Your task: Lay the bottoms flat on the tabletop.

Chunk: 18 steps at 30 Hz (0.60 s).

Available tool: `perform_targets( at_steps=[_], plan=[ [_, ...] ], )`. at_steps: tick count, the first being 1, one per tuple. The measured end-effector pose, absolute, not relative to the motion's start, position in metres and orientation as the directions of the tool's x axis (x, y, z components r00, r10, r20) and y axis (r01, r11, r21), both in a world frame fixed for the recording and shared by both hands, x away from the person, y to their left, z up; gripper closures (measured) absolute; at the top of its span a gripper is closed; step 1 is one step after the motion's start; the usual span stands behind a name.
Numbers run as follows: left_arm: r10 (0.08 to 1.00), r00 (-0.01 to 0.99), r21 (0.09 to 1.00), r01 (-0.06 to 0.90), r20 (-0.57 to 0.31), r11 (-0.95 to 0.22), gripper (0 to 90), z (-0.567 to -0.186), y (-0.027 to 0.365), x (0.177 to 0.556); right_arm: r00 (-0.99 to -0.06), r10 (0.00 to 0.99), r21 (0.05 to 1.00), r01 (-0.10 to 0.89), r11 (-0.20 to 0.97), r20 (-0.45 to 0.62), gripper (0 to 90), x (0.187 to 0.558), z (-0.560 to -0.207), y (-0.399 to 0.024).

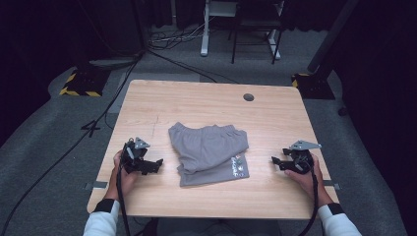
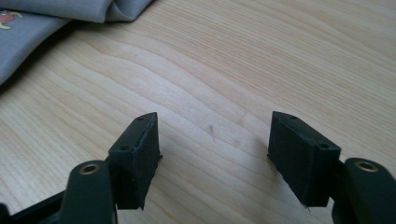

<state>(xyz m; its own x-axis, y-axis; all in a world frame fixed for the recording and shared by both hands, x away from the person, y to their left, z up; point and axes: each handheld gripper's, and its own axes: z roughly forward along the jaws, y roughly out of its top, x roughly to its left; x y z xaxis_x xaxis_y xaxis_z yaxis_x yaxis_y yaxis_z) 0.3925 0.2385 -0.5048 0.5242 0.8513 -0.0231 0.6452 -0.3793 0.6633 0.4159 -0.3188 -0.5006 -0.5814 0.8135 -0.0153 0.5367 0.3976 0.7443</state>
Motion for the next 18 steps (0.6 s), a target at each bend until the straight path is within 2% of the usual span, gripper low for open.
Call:
perform_targets(
  at_steps=[4,7,9,10,14,15,17,18],
  plan=[
    [0.831,0.555,0.663,0.630,-0.021,-0.405,0.0,-0.505,0.235,0.385,-0.621,0.784,0.742,0.528,0.413,0.005,33.8,0.414,-0.500,-0.308],
    [0.812,0.583,0.662,0.615,-0.015,-0.429,0.1,-0.505,0.229,0.380,-0.710,0.704,0.751,0.470,0.463,0.011,33.8,0.406,-0.495,-0.275],
    [0.800,0.600,0.659,0.609,-0.017,-0.442,0.1,-0.504,0.224,0.377,-0.733,0.681,0.751,0.451,0.482,0.003,34.4,0.404,-0.493,-0.264],
    [0.792,0.610,0.660,0.601,-0.016,-0.450,0.0,-0.504,0.221,0.374,-0.785,0.619,0.754,0.403,0.518,-0.006,39.8,0.399,-0.490,-0.243],
    [0.720,0.693,0.662,0.552,-0.025,-0.508,0.3,-0.504,0.205,0.362,-0.838,0.545,0.735,0.353,0.579,-0.026,43.8,0.392,-0.491,-0.213],
    [0.700,0.713,0.673,0.531,-0.026,-0.515,4.7,-0.503,0.192,0.358,-0.858,0.513,0.719,0.332,0.611,-0.039,43.8,0.389,-0.495,-0.200],
    [0.679,0.734,0.685,0.508,-0.026,-0.522,27.1,-0.500,0.186,0.357,-0.861,0.508,0.723,0.334,0.605,-0.027,43.4,0.389,-0.495,-0.196],
    [0.657,0.753,0.695,0.487,-0.028,-0.529,27.1,-0.498,0.179,0.357,-0.861,0.508,0.722,0.336,0.604,-0.025,42.4,0.390,-0.495,-0.193]
  ],
)
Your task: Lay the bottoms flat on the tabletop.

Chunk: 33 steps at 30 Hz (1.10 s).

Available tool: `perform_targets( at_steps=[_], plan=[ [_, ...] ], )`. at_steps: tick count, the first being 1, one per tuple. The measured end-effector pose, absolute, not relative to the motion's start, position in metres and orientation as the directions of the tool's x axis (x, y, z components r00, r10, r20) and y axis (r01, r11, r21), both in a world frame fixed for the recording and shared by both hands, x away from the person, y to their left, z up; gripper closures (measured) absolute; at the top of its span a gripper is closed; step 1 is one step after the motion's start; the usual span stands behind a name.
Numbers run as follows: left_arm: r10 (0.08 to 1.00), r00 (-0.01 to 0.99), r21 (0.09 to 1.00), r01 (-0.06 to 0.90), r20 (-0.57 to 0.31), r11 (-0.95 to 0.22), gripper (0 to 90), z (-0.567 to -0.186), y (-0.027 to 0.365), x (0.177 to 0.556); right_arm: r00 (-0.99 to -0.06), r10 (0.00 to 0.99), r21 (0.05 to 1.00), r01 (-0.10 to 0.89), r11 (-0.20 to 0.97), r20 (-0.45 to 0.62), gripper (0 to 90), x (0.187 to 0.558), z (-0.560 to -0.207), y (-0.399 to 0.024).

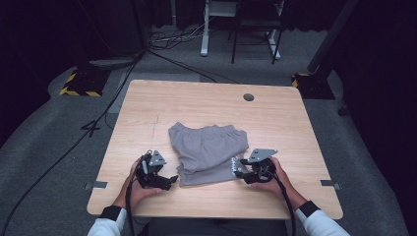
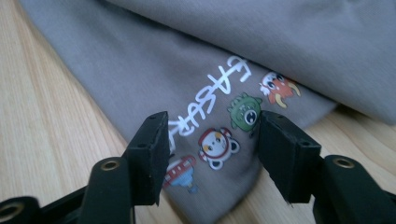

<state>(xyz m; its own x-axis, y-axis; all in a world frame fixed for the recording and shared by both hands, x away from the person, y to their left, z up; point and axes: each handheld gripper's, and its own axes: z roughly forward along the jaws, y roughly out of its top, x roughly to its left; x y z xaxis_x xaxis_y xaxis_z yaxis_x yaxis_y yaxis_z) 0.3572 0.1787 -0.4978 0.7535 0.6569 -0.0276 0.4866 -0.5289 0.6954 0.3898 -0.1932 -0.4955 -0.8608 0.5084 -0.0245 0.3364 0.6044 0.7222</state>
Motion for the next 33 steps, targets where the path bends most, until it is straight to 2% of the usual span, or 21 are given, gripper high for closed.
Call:
perform_targets(
  at_steps=[1,2,3,4,9,10,11,17,19,22,23,24,25,26,27,28,29,30,31,32,33],
  plan=[
    [0.637,0.770,0.696,0.454,0.006,-0.556,19.3,-0.491,0.164,0.359,-0.861,0.508,0.722,0.335,0.606,-0.027,45.2,0.392,-0.496,-0.190],
    [0.637,0.770,0.696,0.454,0.006,-0.556,18.0,-0.491,0.164,0.359,-0.861,0.508,0.722,0.335,0.606,-0.027,45.2,0.392,-0.496,-0.190],
    [0.637,0.771,0.737,0.418,0.022,-0.531,20.9,-0.483,0.155,0.361,-0.858,0.514,0.721,0.352,0.597,-0.007,51.2,0.395,-0.496,-0.188],
    [0.637,0.771,0.737,0.418,0.022,-0.531,23.1,-0.483,0.155,0.361,-0.858,0.514,0.721,0.352,0.597,-0.007,51.2,0.395,-0.496,-0.188],
    [0.672,0.740,0.778,0.402,0.034,-0.482,23.5,-0.474,0.139,0.374,-0.859,0.512,0.706,0.355,0.613,-0.012,78.7,0.399,-0.492,-0.186],
    [0.673,0.739,0.791,0.391,0.035,-0.471,29.8,-0.473,0.137,0.377,-0.861,0.508,0.701,0.350,0.621,-0.019,83.2,0.398,-0.491,-0.186],
    [0.663,0.748,0.811,0.369,0.031,-0.454,42.7,-0.473,0.137,0.379,-0.865,0.501,0.696,0.342,0.631,-0.029,85.5,0.396,-0.491,-0.187],
    [0.709,0.703,0.826,0.364,0.061,-0.431,83.9,-0.475,0.142,0.394,-0.893,0.447,0.667,0.303,0.681,-0.050,86.7,0.380,-0.483,-0.204],
    [0.709,0.704,0.819,0.385,0.039,-0.427,89.6,-0.476,0.149,0.399,-0.894,0.445,0.665,0.298,0.684,-0.056,86.7,0.372,-0.476,-0.216],
    [0.736,0.676,0.810,0.426,0.011,-0.403,89.8,-0.479,0.158,0.405,-0.884,0.466,0.662,0.325,0.676,-0.041,86.7,0.362,-0.469,-0.237],
    [0.744,0.668,0.805,0.438,0.007,-0.401,89.5,-0.480,0.160,0.408,-0.879,0.475,0.658,0.338,0.673,-0.034,86.7,0.358,-0.468,-0.243],
    [0.760,0.650,0.799,0.457,0.001,-0.391,75.1,-0.481,0.161,0.410,-0.868,0.496,0.656,0.361,0.663,-0.024,86.3,0.351,-0.467,-0.255],
    [0.773,0.634,0.791,0.487,-0.029,-0.370,75.1,-0.482,0.162,0.414,-0.868,0.496,0.656,0.361,0.663,-0.024,86.3,0.351,-0.467,-0.255],
    [0.771,0.633,0.782,0.512,-0.064,-0.355,60.8,-0.485,0.162,0.417,-0.855,0.519,0.656,0.386,0.648,-0.010,85.6,0.346,-0.469,-0.264],
    [0.766,0.639,0.763,0.528,-0.069,-0.372,55.8,-0.490,0.159,0.421,-0.849,0.528,0.654,0.391,0.648,-0.015,84.4,0.345,-0.471,-0.266],
    [0.766,0.639,0.763,0.528,-0.069,-0.372,46.5,-0.490,0.159,0.421,-0.845,0.534,0.652,0.394,0.648,-0.020,81.3,0.345,-0.472,-0.267],
    [0.769,0.635,0.751,0.542,-0.073,-0.377,46.5,-0.491,0.156,0.423,-0.845,0.534,0.652,0.394,0.648,-0.020,81.3,0.345,-0.472,-0.267],
    [0.760,0.643,0.748,0.550,-0.095,-0.371,37.4,-0.492,0.153,0.424,-0.837,0.547,0.653,0.401,0.643,-0.024,78.5,0.346,-0.473,-0.268],
    [0.754,0.648,0.747,0.554,-0.108,-0.369,28.4,-0.493,0.151,0.423,-0.826,0.563,0.661,0.411,0.628,-0.022,66.1,0.349,-0.475,-0.267],
    [0.749,0.655,0.745,0.549,-0.101,-0.380,28.4,-0.493,0.148,0.424,-0.826,0.563,0.661,0.411,0.628,-0.022,66.1,0.349,-0.475,-0.267],
    [0.752,0.652,0.737,0.556,-0.099,-0.385,21.8,-0.493,0.144,0.424,-0.806,0.592,0.666,0.432,0.608,-0.017,61.9,0.353,-0.477,-0.266]
  ],
)
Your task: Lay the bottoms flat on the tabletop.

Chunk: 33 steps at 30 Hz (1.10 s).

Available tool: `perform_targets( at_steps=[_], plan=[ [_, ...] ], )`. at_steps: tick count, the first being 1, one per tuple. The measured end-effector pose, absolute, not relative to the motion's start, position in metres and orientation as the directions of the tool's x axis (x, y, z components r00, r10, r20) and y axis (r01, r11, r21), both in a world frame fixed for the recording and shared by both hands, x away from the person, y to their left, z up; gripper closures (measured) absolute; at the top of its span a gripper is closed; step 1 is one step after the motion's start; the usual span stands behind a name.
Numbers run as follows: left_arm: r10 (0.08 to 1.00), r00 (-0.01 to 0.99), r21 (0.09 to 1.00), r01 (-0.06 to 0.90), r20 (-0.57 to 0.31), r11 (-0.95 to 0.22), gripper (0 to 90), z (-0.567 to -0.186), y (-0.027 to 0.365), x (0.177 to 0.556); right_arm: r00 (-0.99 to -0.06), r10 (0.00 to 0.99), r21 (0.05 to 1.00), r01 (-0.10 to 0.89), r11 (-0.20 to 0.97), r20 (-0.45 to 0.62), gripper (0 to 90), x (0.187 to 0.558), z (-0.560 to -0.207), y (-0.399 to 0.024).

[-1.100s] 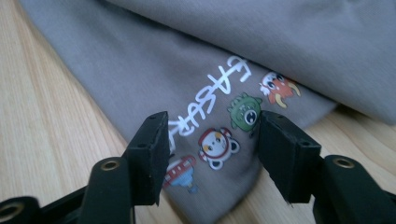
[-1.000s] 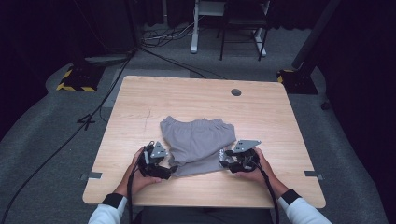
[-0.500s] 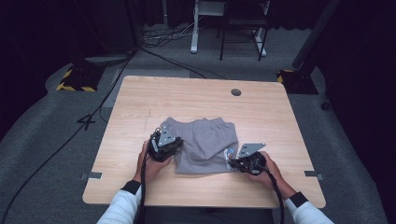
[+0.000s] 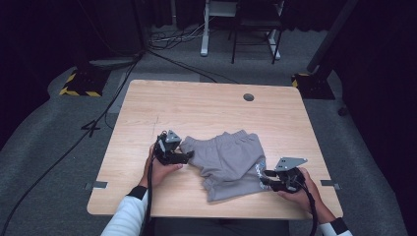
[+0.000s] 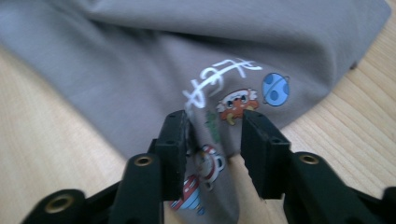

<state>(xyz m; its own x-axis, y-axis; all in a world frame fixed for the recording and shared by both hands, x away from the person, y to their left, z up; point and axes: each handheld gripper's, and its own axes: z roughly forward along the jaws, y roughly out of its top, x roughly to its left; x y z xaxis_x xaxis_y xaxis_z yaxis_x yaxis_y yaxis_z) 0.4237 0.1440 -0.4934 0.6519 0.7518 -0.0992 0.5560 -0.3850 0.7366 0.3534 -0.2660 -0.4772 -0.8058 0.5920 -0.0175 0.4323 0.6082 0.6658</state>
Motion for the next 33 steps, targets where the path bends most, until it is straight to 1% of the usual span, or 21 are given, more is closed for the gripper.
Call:
perform_targets(
  at_steps=[2,3,5,7,9,11,12,13,14,17,18,19,20,21,23,24,27,29,30,31,33],
  plan=[
    [0.754,0.651,0.736,0.554,-0.091,-0.390,20.6,-0.494,0.138,0.425,-0.806,0.591,0.665,0.437,0.606,-0.009,59.0,0.355,-0.479,-0.266],
    [0.754,0.651,0.733,0.553,-0.083,-0.397,20.3,-0.494,0.135,0.426,-0.812,0.584,0.674,0.433,0.599,0.003,52.2,0.356,-0.482,-0.265],
    [0.757,0.647,0.723,0.564,-0.087,-0.399,19.7,-0.496,0.128,0.427,-0.809,0.588,0.669,0.441,0.599,0.008,50.7,0.357,-0.483,-0.264],
    [0.767,0.641,0.695,0.568,-0.038,-0.440,18.7,-0.501,0.119,0.429,-0.806,0.591,0.673,0.444,0.592,0.012,43.5,0.359,-0.486,-0.264],
    [0.762,0.647,0.701,0.559,-0.034,-0.443,18.2,-0.502,0.119,0.430,-0.802,0.598,0.673,0.449,0.587,0.013,40.9,0.360,-0.486,-0.264],
    [0.774,0.631,0.703,0.569,-0.042,-0.426,23.0,-0.502,0.118,0.431,-0.796,0.605,0.688,0.443,0.575,0.006,38.6,0.361,-0.487,-0.264],
    [0.777,0.629,0.706,0.563,-0.029,-0.429,23.0,-0.501,0.118,0.432,-0.787,0.617,0.699,0.437,0.566,-0.008,37.4,0.361,-0.487,-0.264],
    [0.774,0.633,0.709,0.560,-0.032,-0.429,32.9,-0.501,0.119,0.432,-0.783,0.622,0.713,0.440,0.545,0.008,38.9,0.363,-0.487,-0.266],
    [0.769,0.638,0.712,0.555,-0.033,-0.429,32.9,-0.501,0.119,0.433,-0.783,0.622,0.713,0.440,0.545,0.008,38.9,0.363,-0.487,-0.266],
    [0.754,0.656,0.718,0.542,-0.037,-0.437,53.8,-0.499,0.123,0.437,-0.784,0.621,0.683,0.458,0.569,0.008,39.6,0.363,-0.491,-0.264],
    [0.746,0.664,0.724,0.537,-0.048,-0.432,60.1,-0.500,0.124,0.438,-0.786,0.618,0.683,0.454,0.572,0.006,41.5,0.362,-0.492,-0.264],
    [0.744,0.663,0.732,0.546,-0.081,-0.407,73.9,-0.501,0.129,0.441,-0.787,0.617,0.679,0.455,0.576,0.003,51.2,0.361,-0.490,-0.263],
    [0.744,0.663,0.732,0.546,-0.081,-0.407,79.0,-0.501,0.129,0.441,-0.787,0.617,0.679,0.455,0.576,0.003,51.2,0.361,-0.490,-0.263],
    [0.742,0.665,0.732,0.549,-0.088,-0.405,79.0,-0.501,0.131,0.442,-0.792,0.610,0.678,0.451,0.580,0.005,59.0,0.360,-0.490,-0.263],
    [0.739,0.668,0.731,0.547,-0.086,-0.409,83.6,-0.501,0.131,0.443,-0.808,0.590,0.679,0.433,0.593,0.001,70.0,0.358,-0.489,-0.262],
    [0.745,0.662,0.736,0.545,-0.083,-0.403,84.8,-0.500,0.131,0.442,-0.817,0.576,0.671,0.412,0.617,-0.028,80.0,0.356,-0.487,-0.259],
    [0.752,0.656,0.752,0.528,-0.067,-0.394,85.1,-0.495,0.135,0.440,-0.819,0.571,0.668,0.391,0.633,-0.062,84.2,0.353,-0.484,-0.258],
    [0.762,0.644,0.784,0.504,-0.063,-0.362,85.2,-0.482,0.143,0.434,-0.809,0.583,0.721,0.361,0.592,-0.073,85.3,0.347,-0.467,-0.261],
    [0.767,0.639,0.816,0.475,-0.061,-0.331,85.2,-0.463,0.152,0.428,-0.808,0.584,0.739,0.347,0.577,-0.076,85.6,0.345,-0.460,-0.263],
    [0.767,0.639,0.816,0.475,-0.061,-0.331,85.3,-0.463,0.152,0.428,-0.808,0.584,0.739,0.347,0.577,-0.076,85.6,0.345,-0.460,-0.263],
    [0.778,0.628,0.840,0.435,-0.025,-0.324,85.3,-0.444,0.159,0.420,-0.799,0.595,0.775,0.322,0.543,-0.084,85.8,0.342,-0.447,-0.266]
  ],
)
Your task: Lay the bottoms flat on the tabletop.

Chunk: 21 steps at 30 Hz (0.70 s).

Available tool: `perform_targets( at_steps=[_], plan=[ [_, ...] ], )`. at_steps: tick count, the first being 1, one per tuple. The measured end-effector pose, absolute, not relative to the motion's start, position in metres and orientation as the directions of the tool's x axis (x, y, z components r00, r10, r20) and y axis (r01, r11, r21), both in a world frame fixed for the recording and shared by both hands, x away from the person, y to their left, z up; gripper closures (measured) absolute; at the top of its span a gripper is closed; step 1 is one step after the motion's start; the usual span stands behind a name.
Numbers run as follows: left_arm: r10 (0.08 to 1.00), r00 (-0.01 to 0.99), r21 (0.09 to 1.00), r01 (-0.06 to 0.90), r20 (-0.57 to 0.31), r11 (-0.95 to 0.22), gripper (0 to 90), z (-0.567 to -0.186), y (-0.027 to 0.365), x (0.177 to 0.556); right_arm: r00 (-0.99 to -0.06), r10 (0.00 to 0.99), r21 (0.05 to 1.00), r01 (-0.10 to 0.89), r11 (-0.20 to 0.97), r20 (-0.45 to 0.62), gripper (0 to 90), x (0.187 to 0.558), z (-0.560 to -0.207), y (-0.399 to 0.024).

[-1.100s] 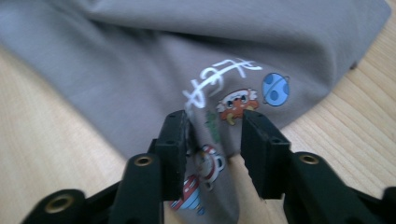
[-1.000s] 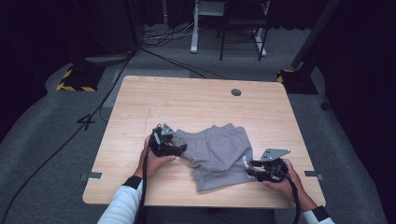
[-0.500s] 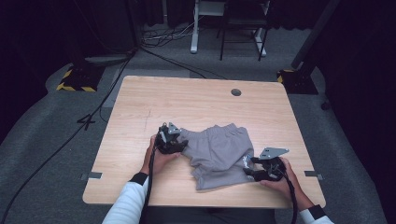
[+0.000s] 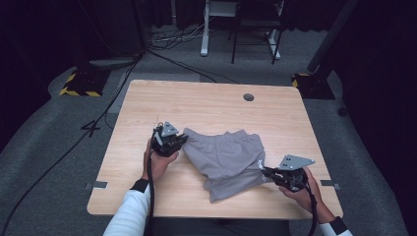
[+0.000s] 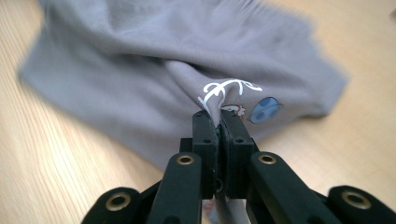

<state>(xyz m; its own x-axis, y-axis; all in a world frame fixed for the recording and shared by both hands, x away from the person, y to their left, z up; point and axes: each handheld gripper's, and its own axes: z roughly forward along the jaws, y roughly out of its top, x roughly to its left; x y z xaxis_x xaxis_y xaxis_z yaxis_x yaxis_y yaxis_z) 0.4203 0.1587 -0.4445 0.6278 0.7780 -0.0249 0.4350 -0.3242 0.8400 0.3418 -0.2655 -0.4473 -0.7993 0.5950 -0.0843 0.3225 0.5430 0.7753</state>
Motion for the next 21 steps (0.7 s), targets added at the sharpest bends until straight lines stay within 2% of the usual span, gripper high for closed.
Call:
perform_targets(
  at_steps=[1,7,11,18,20,21],
  plan=[
    [0.779,0.627,0.862,0.403,-0.013,-0.309,85.3,-0.425,0.165,0.414,-0.792,0.603,0.801,0.301,0.517,-0.092,85.7,0.340,-0.437,-0.268],
    [0.798,0.602,0.906,0.322,0.028,-0.275,85.3,-0.386,0.177,0.402,-0.767,0.634,0.846,0.268,0.461,-0.102,85.8,0.342,-0.418,-0.274],
    [0.813,0.580,0.905,0.321,0.045,-0.279,85.2,-0.373,0.183,0.412,-0.720,0.683,0.871,0.255,0.421,-0.120,86.1,0.353,-0.403,-0.284],
    [0.835,0.550,0.865,0.408,0.022,-0.292,83.5,-0.403,0.176,0.439,-0.667,0.735,0.854,0.307,0.421,-0.123,86.0,0.379,-0.413,-0.288],
    [0.835,0.551,0.841,0.456,-0.011,-0.290,79.6,-0.419,0.170,0.451,-0.653,0.747,0.835,0.340,0.433,-0.122,85.7,0.390,-0.422,-0.286],
    [0.846,0.533,0.829,0.480,-0.015,-0.288,75.0,-0.427,0.166,0.456,-0.639,0.757,0.822,0.354,0.445,-0.135,85.4,0.396,-0.427,-0.285]
  ],
)
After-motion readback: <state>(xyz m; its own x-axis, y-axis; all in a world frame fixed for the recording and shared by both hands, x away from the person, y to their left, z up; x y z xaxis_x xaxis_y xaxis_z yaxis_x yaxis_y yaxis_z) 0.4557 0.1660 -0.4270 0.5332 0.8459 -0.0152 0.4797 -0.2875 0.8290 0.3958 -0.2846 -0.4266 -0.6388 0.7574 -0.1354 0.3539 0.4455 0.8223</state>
